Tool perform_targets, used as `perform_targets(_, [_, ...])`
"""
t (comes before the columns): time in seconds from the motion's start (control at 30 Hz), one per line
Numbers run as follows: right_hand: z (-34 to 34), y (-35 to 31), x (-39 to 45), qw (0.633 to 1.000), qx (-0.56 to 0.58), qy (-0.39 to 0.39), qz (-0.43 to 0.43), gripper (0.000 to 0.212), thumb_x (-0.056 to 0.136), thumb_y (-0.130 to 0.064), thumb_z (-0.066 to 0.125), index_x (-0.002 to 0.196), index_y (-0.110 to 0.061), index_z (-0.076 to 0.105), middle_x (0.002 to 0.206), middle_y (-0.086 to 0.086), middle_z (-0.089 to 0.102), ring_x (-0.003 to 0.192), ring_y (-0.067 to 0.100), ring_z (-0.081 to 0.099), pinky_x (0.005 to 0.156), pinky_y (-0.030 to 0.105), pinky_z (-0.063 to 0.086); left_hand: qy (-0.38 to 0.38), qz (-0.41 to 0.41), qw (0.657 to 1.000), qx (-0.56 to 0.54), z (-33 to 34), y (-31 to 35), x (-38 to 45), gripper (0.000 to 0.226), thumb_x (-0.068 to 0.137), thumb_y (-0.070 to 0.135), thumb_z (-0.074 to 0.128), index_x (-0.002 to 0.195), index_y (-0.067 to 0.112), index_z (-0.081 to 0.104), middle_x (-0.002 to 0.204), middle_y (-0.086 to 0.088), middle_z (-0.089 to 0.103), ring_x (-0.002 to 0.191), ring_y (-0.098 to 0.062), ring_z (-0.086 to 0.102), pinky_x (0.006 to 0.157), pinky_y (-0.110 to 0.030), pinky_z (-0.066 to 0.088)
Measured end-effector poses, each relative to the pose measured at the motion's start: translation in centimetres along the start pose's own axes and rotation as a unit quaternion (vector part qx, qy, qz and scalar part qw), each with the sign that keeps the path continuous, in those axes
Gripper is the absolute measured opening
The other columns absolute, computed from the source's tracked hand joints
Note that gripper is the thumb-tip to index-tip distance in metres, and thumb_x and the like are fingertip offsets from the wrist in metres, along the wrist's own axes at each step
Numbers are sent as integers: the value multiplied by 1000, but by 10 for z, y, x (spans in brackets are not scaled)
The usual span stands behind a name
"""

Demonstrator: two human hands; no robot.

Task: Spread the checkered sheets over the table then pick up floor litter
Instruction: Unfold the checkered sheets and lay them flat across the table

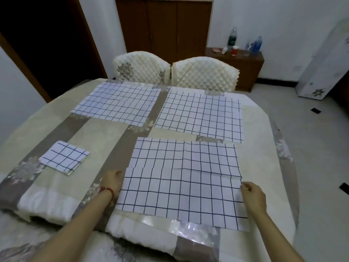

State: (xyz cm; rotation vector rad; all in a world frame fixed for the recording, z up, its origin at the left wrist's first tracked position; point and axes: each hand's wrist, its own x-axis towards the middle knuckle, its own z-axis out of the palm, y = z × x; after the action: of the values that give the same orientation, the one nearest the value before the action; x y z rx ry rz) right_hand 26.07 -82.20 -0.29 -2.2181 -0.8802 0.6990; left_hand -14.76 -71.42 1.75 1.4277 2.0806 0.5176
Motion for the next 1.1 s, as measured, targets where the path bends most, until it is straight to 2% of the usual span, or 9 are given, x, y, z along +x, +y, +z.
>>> perform_targets(0.17, [27,-23,33,994,-45,59,74,35,91,-23,52,116,2,59,115,26,60,109,42,53,86,42,44,-4,-55,998,-28,23,10,43,38,89,18,53,53,6,48,68,-21,55,69,-28,51,64,-33,38])
perform_targets(0.33, [42,-30,47,984,-80,54,152,50,88,-36,57,118,4,53,120,26,58,115,41,49,98,44,36,-15,-130,989,-64,29,27,71,31,84,18,60,97,-10,60,90,-26,61,91,-36,57,78,-38,42])
perform_targets(0.5, [54,-28,44,979,-108,49,164,30,87,-31,54,77,-2,57,100,23,64,99,38,54,90,38,37,-107,-150,981,-60,35,33,75,12,82,8,61,79,-1,54,79,-8,50,74,-28,50,54,-28,40])
perform_targets(0.6, [57,-28,42,979,-114,63,157,32,85,-26,53,59,-9,47,95,24,64,94,38,53,87,39,37,-105,-131,985,-48,35,28,79,19,84,6,58,94,-9,61,89,-15,55,93,-34,56,73,-33,43])
perform_targets(0.7, [55,-27,37,975,-137,87,152,25,82,-28,56,81,-6,66,102,25,61,101,39,49,90,40,35,-84,-108,988,-68,37,19,82,14,82,2,56,69,-2,59,69,-11,52,79,-25,50,70,-31,40])
perform_targets(0.8, [52,-23,30,972,-164,95,137,33,84,-30,57,104,-6,66,109,23,60,110,38,46,92,40,33,-86,-66,991,-79,41,14,83,10,80,2,60,74,-4,65,76,-12,59,80,-22,53,75,-29,42])
perform_targets(0.9, [50,-17,24,983,-102,92,121,20,86,-25,58,87,-6,62,86,18,61,99,38,53,84,39,35,-64,-26,994,-86,43,14,85,12,78,0,62,66,4,59,80,-17,61,78,-26,54,82,-40,49])
perform_targets(0.97, [48,-13,19,986,-55,99,125,23,86,-24,59,88,-1,60,84,18,62,81,32,53,71,34,36,-53,-12,997,-62,46,13,84,6,77,6,65,80,1,62,93,-22,63,88,-34,58,87,-43,50])
perform_targets(1.1, [49,-7,7,985,-54,110,123,27,87,-25,60,95,1,61,93,22,66,73,27,46,64,31,34,-41,107,984,138,59,8,73,37,83,28,60,112,5,56,125,-20,50,117,-36,46,97,-48,41])
